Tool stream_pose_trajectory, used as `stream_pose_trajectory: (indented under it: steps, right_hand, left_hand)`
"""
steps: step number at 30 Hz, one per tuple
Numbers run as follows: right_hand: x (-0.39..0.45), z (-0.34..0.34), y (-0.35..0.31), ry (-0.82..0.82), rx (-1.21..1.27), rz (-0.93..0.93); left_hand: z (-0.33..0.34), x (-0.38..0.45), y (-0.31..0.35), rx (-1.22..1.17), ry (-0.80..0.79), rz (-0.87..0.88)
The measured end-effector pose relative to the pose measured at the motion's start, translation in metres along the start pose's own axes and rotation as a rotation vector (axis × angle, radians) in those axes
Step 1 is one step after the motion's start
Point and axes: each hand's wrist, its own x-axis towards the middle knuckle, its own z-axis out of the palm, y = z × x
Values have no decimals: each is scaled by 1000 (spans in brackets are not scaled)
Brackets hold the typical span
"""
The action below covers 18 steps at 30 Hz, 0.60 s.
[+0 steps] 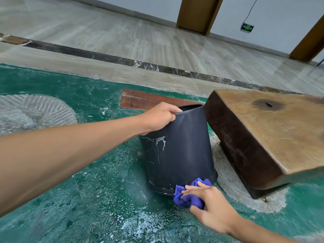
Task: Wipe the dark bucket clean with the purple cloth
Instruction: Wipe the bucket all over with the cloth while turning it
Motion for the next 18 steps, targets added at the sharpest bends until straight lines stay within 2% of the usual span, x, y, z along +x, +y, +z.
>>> stream_pose_trajectory:
  steps: [3, 5, 8, 12, 15, 18]
  right_hand:
    - [-3, -7, 0, 8, 118, 46]
    - [-4, -13, -4, 60, 318, 81]
    - [4, -24, -6, 328, 557, 110]
    - [30, -52, -12, 702, 825, 25]
    - [51, -74, -26, 838, 889, 2]
    - [69, -87, -32, 959, 915, 54]
  left_hand:
    - [3, 0, 1, 15, -15, 31]
    - [-2, -1, -6, 106, -10, 72]
    - [-11, -7, -20, 186, -28, 111]
    - [-22, -12, -32, 173, -18, 126]
    - [-30, -16, -35, 215, 17, 112]
    - [-29, -20, -34, 235, 84, 106]
